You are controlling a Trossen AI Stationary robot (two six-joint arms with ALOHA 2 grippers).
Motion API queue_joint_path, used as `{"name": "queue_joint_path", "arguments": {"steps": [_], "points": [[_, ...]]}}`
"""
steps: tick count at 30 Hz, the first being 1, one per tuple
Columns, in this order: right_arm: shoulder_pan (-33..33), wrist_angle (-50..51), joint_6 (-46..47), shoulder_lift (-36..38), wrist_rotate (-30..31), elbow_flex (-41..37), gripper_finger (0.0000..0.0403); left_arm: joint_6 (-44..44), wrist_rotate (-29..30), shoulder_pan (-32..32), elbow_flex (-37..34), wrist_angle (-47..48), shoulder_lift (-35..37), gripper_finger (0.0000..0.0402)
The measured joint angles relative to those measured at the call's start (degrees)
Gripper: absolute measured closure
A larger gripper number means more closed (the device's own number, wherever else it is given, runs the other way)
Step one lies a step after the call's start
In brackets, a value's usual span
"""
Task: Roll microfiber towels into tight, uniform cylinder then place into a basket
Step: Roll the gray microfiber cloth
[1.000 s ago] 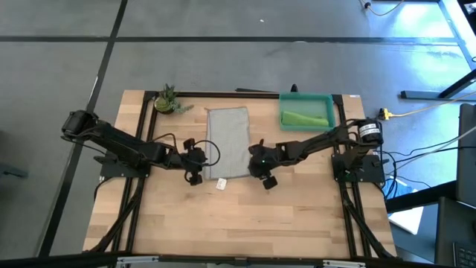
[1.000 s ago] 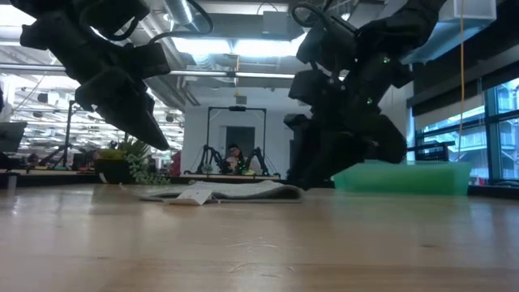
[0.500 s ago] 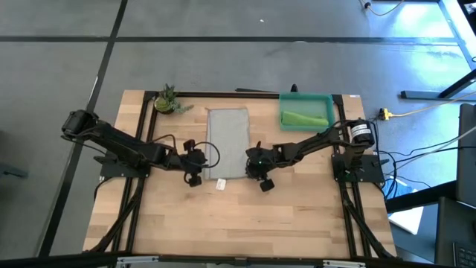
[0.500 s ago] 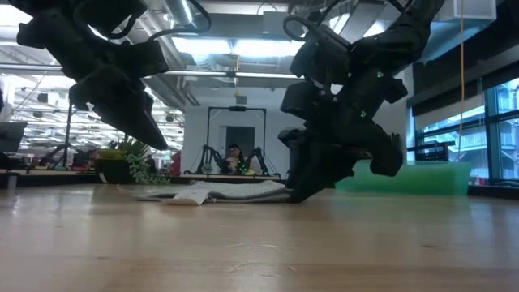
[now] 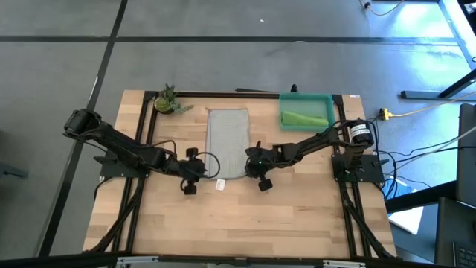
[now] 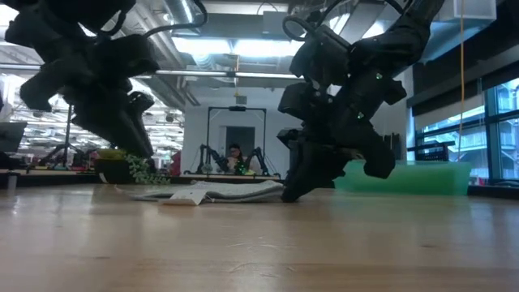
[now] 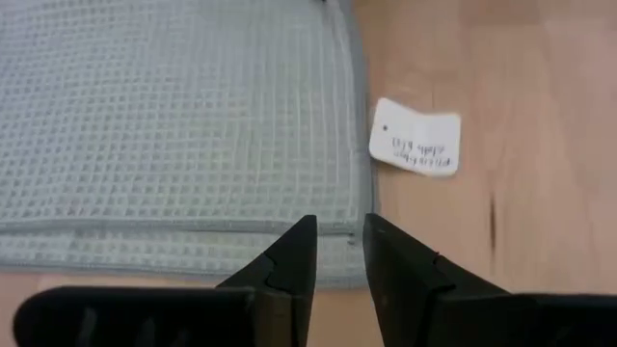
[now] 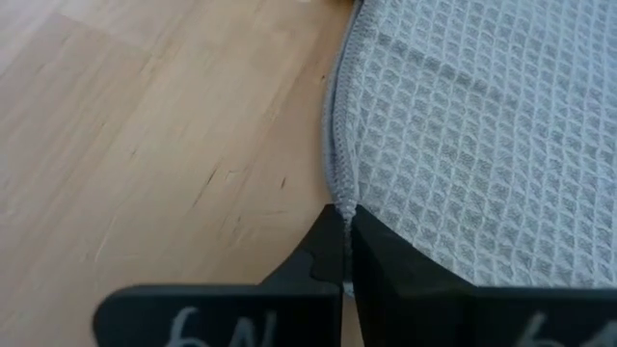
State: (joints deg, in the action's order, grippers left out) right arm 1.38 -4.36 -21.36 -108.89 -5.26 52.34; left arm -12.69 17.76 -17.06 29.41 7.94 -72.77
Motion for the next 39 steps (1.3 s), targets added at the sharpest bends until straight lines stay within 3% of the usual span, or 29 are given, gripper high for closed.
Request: {"name": "queue_joint_path", "arguments": {"steps": [6,12,25,39], "points": [[-0.06,-0.82,0.31,-0.07,0.27,-0.07,0.0395,8.59,-2.78,-1.05,0.0,0.09,-3.53,0.0317],[-0.1,-1.49,1.77,-0.1,0.42,-0.11,0.0395,11.48,-2.29,-1.4,0.0,0.19,-7.55,0.0317],[-0.1,-1.53,2.07,-0.1,0.37,-0.11,0.0395,11.96,-4.68,-1.4,0.0,0.15,-8.61,0.0317],[-0.1,-1.6,2.17,-0.1,0.21,-0.09,0.0395,11.83,-2.98,-1.42,0.29,-0.91,-12.58,0.0318]]}}
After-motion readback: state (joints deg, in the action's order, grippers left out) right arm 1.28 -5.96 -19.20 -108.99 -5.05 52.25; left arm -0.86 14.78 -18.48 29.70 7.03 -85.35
